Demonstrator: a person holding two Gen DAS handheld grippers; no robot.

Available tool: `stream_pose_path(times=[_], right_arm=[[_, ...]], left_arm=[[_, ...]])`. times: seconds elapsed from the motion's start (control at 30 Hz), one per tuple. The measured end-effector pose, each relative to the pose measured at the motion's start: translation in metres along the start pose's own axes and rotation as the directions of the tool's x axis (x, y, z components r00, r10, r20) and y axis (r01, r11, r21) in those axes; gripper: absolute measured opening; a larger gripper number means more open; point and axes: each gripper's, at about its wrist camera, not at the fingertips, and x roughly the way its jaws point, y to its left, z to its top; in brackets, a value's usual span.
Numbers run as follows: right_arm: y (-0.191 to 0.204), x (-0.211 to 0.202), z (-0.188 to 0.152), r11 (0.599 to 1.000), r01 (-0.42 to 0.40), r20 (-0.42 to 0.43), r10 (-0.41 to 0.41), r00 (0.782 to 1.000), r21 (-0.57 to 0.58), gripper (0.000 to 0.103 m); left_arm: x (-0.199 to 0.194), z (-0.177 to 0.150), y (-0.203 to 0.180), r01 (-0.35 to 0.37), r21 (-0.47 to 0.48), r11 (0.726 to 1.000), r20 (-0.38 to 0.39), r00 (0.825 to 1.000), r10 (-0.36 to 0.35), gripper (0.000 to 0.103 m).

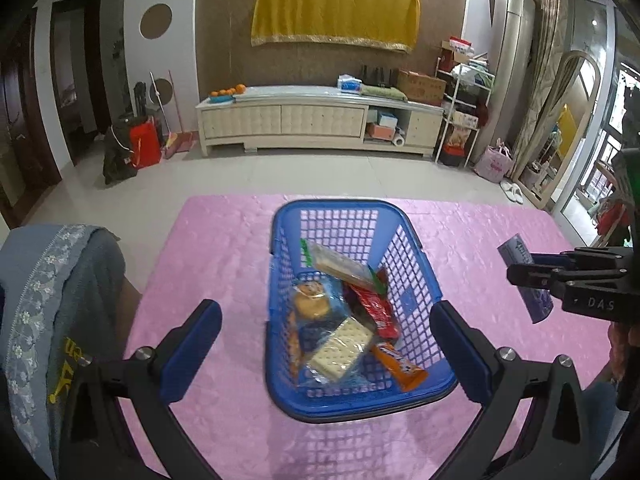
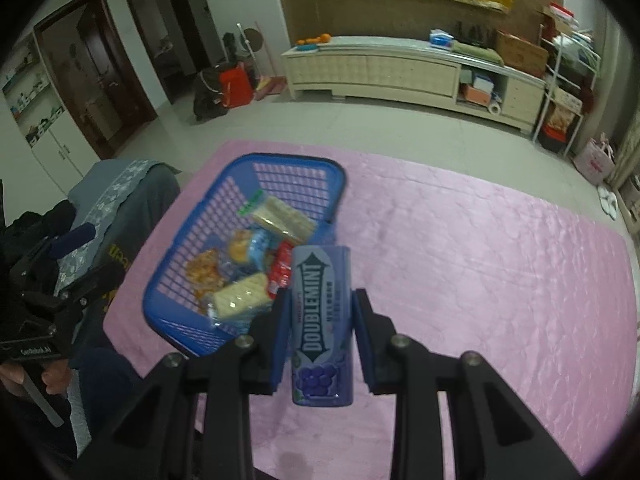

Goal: Organize snacks
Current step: 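Carry the gum pack over the basket and open the right tool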

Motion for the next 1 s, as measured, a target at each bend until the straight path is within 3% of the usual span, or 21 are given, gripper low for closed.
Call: stream_pose_path(times=[0.27,0.67,1.0], right_arm=[[0.043,0.022,0.016,0.998,-0.034,-0.019,0.033,0.999,-0.06,0.034],[0.089,0.094,0.021,0.989,-0.076,-0.143,0.058,0.988,-0.124,0.034],[0.099,0.139,0.024,0.989,-0.096,-0.192,0.074,0.979,-0.108,0.034]], left_arm=[[-0.001,-0.009,0.033,-0.02,-0.028,0.999,0.009,1.0,0.02,0.103],[0.02,-0.018,0.061,-0.055,-0.031,0.998,-0.025,0.998,0.054,0.103],[0.052,-0.028,0.081,-0.064,-0.055,0.996,-0.089,0.994,0.059,0.103]])
